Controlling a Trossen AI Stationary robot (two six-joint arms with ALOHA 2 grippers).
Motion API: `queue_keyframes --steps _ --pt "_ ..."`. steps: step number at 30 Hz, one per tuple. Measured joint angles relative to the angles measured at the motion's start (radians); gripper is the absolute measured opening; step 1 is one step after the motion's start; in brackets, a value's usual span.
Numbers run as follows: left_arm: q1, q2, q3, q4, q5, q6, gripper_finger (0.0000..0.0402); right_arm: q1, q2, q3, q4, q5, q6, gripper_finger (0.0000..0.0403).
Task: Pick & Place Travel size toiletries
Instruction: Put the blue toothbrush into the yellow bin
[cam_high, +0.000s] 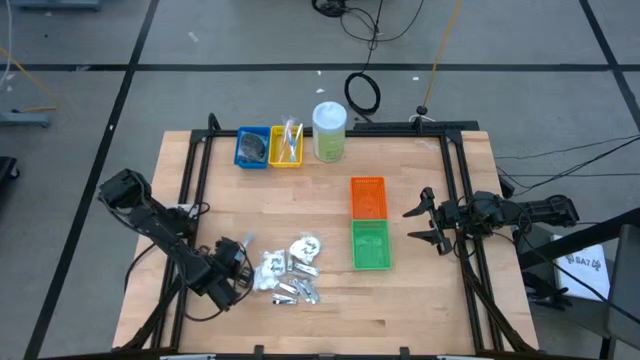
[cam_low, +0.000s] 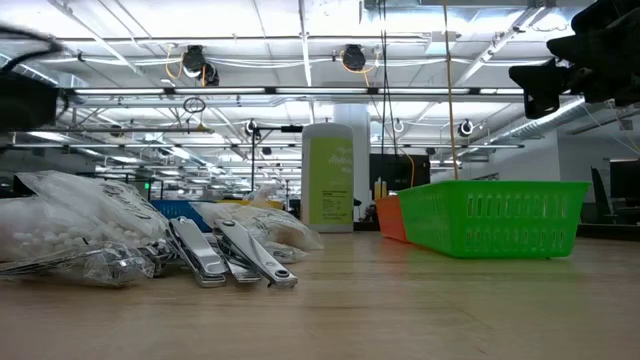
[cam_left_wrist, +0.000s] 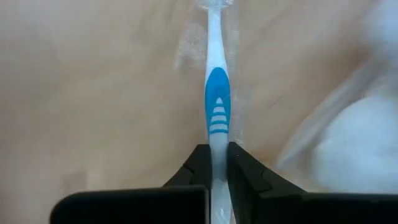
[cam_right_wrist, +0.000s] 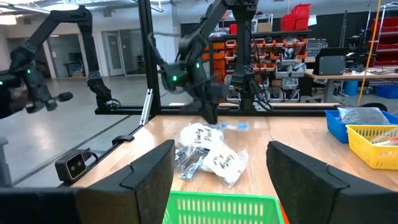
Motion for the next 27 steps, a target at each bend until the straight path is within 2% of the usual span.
queue_keyframes --steps 4,7,12,17,19,21,25,27 --pt "0.000 -0.096 0.069 -0.121 -0.148 0.032 0.0009 0.000 0.000 0.000 0.000 0.000 0.000 0.0242" --pt "0.009 -0.173 0.118 -0.137 -0.288 0.113 0.0012 0.000 0.000 0.000 0.000 0.000 0.000 0.0242" --pt "0.031 -0.253 0.186 -0.126 -0.517 0.294 0.0008 0.000 0.000 0.000 0.000 0.000 0.000 0.0242" --pt "0.101 -0.312 0.198 -0.007 -0.614 0.536 0.0012 0.000 0.000 0.000 0.000 0.000 0.000 0.0242" --pt "0.146 -0.333 0.198 0.104 -0.618 0.683 0.0008 0.000 0.000 0.000 0.000 0.000 0.000 0.0242" --pt "0.198 -0.351 0.198 0.262 -0.580 0.887 0.0008 0.000 0.000 0.000 0.000 0.000 0.000 0.0242" --pt "0.320 -0.357 0.199 0.628 -0.326 1.317 0.0010 0.000 0.000 0.000 0.000 0.000 0.000 0.0242" --pt "0.381 -0.354 0.199 0.750 -0.203 1.470 0.0009 0.000 0.000 0.000 0.000 0.000 0.000 0.0242"
